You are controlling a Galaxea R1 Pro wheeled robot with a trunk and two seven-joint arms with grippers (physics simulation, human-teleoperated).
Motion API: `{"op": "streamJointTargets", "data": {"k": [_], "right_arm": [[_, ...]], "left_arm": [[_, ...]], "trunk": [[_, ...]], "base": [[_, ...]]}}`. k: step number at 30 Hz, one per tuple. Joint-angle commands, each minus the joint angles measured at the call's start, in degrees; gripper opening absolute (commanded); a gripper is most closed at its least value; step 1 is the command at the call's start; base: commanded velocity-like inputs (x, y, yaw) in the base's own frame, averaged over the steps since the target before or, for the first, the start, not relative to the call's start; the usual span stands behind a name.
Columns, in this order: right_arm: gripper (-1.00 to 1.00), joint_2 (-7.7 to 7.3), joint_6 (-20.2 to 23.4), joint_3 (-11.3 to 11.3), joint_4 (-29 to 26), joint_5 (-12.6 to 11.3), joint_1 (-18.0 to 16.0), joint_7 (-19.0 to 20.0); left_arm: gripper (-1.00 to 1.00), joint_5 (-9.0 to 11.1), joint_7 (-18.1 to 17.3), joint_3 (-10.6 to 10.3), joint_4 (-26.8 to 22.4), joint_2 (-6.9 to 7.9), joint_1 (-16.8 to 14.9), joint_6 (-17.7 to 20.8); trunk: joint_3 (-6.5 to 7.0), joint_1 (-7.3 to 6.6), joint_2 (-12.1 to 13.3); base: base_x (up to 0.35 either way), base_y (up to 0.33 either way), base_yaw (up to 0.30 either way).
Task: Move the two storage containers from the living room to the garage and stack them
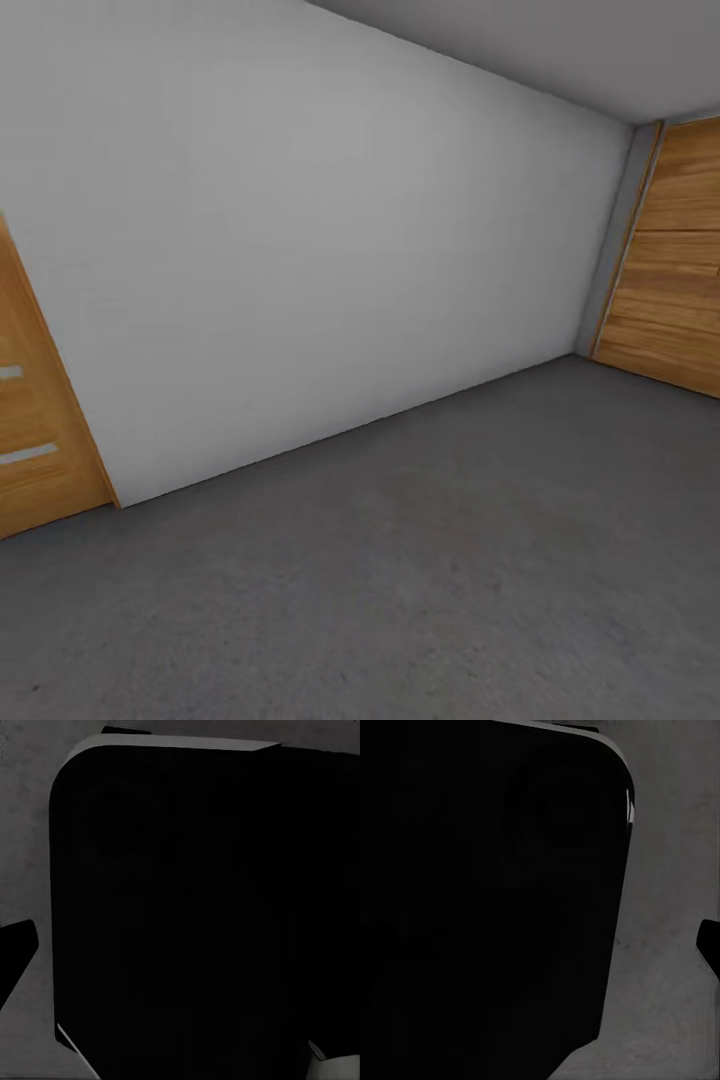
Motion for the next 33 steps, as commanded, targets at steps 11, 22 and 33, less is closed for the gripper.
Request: {"op": "streamJointTargets", "data": {"k": [11,22,33], "right_arm": [[1.0,0.01,-0.14,0.23,0.0,0.17,-0.01,-0.01],[1.0,-0.01,-0.14,0.32,0.0,0.17,-0.01,-0.01],[1.0,-0.09,-0.14,0.32,0.0,0.17,-0.01,-0.01]], "left_arm": [[1.0,0.46,-0.06,0.11,-0.02,-0.01,-0.01,-0.07],[1.0,0.46,-0.06,0.11,-0.02,-0.01,-0.01,-0.07],[1.0,0.46,-0.06,0.11,-0.02,-0.01,-0.01,-0.07]], "trunk": [[-0.05,0.0,-0.03],[-0.05,0.0,-0.03],[-0.05,0.0,-0.03]], "base": [[0.0,0.0,0.288],[0.0,0.0,0.288],[0.0,0.0,0.288]]}}
